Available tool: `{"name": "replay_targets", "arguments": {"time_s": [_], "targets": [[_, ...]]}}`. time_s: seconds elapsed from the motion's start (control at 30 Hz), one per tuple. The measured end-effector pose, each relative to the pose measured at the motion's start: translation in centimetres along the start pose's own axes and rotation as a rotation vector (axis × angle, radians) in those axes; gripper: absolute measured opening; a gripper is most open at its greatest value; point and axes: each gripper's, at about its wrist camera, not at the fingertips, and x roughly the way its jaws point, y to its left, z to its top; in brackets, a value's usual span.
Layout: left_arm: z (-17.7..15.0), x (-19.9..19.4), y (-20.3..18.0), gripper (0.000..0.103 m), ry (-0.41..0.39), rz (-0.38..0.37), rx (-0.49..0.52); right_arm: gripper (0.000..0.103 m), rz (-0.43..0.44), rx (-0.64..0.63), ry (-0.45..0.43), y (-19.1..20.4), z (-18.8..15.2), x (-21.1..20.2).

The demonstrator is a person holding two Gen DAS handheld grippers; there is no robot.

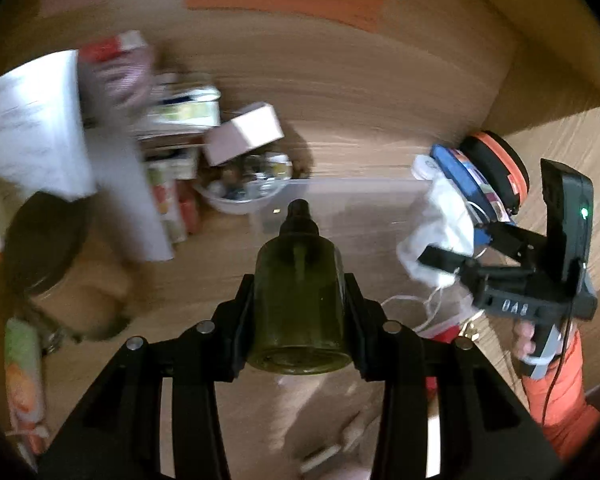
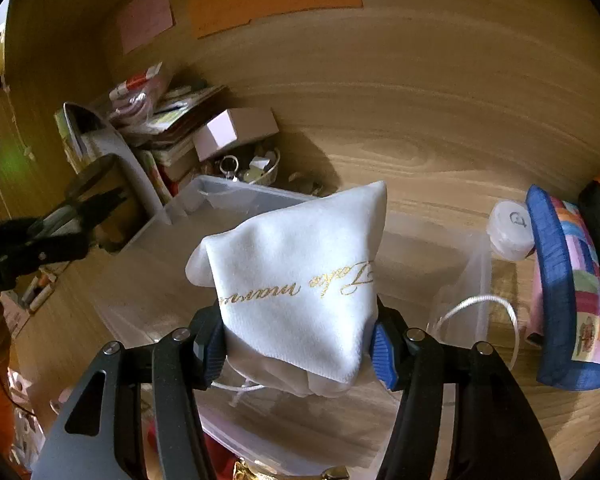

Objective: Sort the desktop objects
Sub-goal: 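Carry the green bottle and white pouch with both grippers over the clear bin, then open the left gripper to drop the bottle while the right releases the pouch into the bin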

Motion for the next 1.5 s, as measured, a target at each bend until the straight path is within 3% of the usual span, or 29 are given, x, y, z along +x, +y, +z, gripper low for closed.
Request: {"name": "replay_targets", "arguments": {"time_s": [0.3,0.43,0.83,1.0,1.23,1.5], "targets": [[1.6,5.3,-1.7,0.040,0.061,0.018,0.038,0.055,0.021,0.001,0.027,-0.5,-0.7,0.6],[1.4,7.2,-2.0,0.040,0.088,0.023,0.058,0.056,-0.011,-0.024,0.033,-0.1,-0.8,0.9],[0.5,7.6,-3.7,0.041,0.063,0.108,0.170,0.058,-0.022,-0.047,0.074,0.2,-0.9,1.7],[0.4,7.3,-3.9,0.048,0.058,0.082,0.176,0.062,-0.029,-0.050,0.068,0.3,-0.9,1.5],[0.2,7.3,-4.9,0.063,0.050,0.098,0.202,0.080,-0.049,-0.055,-0.012,0.5,-0.4,-0.5],[0.6,6.5,-4.7,0.075,0.048,0.085,0.165,0.084,-0.066,-0.036,-0.048,-0.2,0.1,-1.3]]}}
